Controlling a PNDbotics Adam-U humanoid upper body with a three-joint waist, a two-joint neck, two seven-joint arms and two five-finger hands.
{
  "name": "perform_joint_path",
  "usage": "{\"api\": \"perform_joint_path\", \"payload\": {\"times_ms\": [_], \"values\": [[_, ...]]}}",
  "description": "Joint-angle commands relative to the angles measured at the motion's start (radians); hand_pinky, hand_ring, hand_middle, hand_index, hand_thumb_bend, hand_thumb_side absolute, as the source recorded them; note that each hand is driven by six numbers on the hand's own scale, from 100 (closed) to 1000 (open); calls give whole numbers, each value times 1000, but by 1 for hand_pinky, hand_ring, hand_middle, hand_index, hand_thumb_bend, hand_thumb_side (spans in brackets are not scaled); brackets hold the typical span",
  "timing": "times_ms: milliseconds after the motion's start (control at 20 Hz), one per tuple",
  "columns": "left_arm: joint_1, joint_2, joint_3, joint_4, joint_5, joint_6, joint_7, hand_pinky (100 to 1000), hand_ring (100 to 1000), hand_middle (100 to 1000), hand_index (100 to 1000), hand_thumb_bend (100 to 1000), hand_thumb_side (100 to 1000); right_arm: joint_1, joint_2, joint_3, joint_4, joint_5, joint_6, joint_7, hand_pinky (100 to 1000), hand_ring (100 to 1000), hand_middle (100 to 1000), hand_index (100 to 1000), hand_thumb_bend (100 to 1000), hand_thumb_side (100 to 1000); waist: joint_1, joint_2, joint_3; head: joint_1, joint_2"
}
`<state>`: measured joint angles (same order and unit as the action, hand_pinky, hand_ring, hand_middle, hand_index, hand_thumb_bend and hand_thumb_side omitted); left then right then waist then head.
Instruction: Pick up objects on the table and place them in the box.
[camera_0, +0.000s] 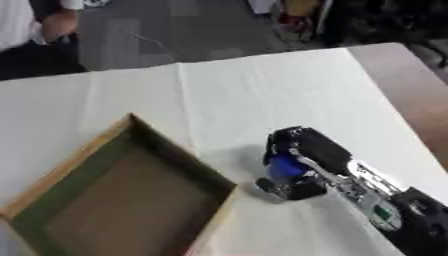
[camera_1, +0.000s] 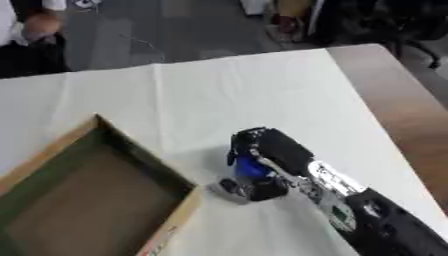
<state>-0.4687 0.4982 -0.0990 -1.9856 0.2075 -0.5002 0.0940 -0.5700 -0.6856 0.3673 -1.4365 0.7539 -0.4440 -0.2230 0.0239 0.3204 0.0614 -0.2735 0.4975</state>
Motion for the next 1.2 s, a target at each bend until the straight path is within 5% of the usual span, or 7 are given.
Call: {"api": "perform_joint_path", "payload": {"times_ms": [50, 550, 1200], "values": [[-13, 7, 4, -14, 2, -1, -5, 590, 771, 979, 871, 100, 806, 0, -9, 1, 6, -30, -12, 7, 100, 100, 100, 128, 341, 172, 2, -16, 0, -1, -12], [-10, 11, 4, -14, 2, -1, -6, 590, 771, 979, 871, 100, 805, 0, -28, -10, -40, -94, -5, 40, 100, 100, 100, 124, 378, 129, -2, -19, -2, 2, -10], [6, 20, 2, -14, -3, 0, -8, 589, 772, 980, 871, 100, 805, 8, -59, -51, -363, -251, 139, 198, 100, 100, 100, 121, 388, 125, -5, -30, -15, 1, -10]]}}
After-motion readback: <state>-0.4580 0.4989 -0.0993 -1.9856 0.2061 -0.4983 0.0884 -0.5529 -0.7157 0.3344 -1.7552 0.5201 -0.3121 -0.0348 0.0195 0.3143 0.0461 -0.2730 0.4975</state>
